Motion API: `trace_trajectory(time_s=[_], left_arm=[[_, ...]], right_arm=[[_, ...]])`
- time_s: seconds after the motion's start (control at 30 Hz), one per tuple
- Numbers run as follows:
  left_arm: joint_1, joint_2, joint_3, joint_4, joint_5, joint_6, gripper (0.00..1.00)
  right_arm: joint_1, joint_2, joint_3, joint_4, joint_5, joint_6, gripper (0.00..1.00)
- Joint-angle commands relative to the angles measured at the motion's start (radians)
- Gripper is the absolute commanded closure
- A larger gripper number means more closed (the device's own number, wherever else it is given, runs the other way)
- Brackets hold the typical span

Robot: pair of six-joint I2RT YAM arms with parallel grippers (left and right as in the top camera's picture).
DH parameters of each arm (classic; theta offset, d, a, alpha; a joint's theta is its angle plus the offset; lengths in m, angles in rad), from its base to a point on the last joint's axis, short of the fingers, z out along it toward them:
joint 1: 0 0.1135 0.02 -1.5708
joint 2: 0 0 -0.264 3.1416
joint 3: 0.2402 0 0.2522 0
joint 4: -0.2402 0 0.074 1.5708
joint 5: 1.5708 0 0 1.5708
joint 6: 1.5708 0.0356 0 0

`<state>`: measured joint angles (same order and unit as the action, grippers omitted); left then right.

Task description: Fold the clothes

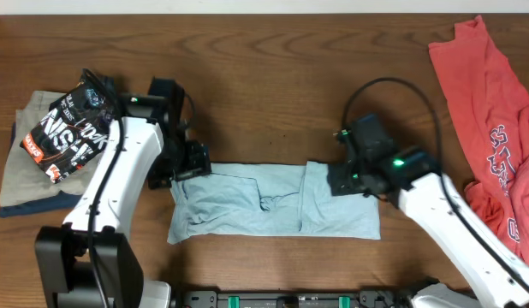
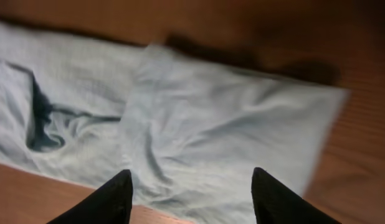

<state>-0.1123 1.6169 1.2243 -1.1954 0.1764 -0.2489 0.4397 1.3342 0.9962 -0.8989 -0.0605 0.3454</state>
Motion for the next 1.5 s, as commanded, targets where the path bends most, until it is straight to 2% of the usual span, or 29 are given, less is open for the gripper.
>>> trace_trajectory(time_s=[0.0, 0.3, 0.53, 0.63, 0.7, 0.9, 0.97, 1.23, 1.37, 1.47], left_arm=[[0.003, 0.031, -0.072, 0.031, -0.006, 0.059, 0.19], [0.003, 0.079, -0.255, 0.219, -0.126, 0.056, 0.18], [0.003, 0.142, -0.33, 0.357, -0.086, 0.009, 0.19], [0.003, 0.167, -0.342, 0.392, -0.037, 0.01, 0.25], [0.003, 0.179, -0.342, 0.402, -0.03, 0.012, 0.34], [0.003, 0.18, -0.341, 0.405, -0.033, 0.018, 0.87], [0.006, 0.177, -0.327, 0.387, -0.048, 0.016, 0.94], [0.033, 0.117, -0.104, 0.106, -0.288, -0.087, 0.94], [0.035, 0.053, 0.022, -0.011, -0.29, -0.132, 0.94], [-0.003, -0.011, 0.071, -0.044, -0.197, -0.132, 0.94]], right_arm=[[-0.035, -0.014, 0.011, -0.026, 0.027, 0.021, 0.4], [-0.064, -0.014, 0.01, -0.071, 0.031, 0.021, 0.4], [-0.064, -0.014, 0.01, -0.071, 0.031, 0.021, 0.4], [-0.064, -0.014, 0.01, -0.071, 0.034, 0.021, 0.4], [-0.064, -0.014, 0.01, -0.071, 0.037, 0.021, 0.4], [-0.094, -0.014, 0.01, -0.092, 0.126, 0.021, 0.4], [-0.119, -0.014, 0.01, -0.097, 0.14, 0.021, 0.39], [-0.265, -0.014, 0.01, -0.101, 0.14, 0.015, 0.34], [-0.318, -0.014, 0.01, -0.106, 0.139, -0.014, 0.33], [-0.335, -0.012, 0.01, -0.107, 0.139, -0.021, 0.32]])
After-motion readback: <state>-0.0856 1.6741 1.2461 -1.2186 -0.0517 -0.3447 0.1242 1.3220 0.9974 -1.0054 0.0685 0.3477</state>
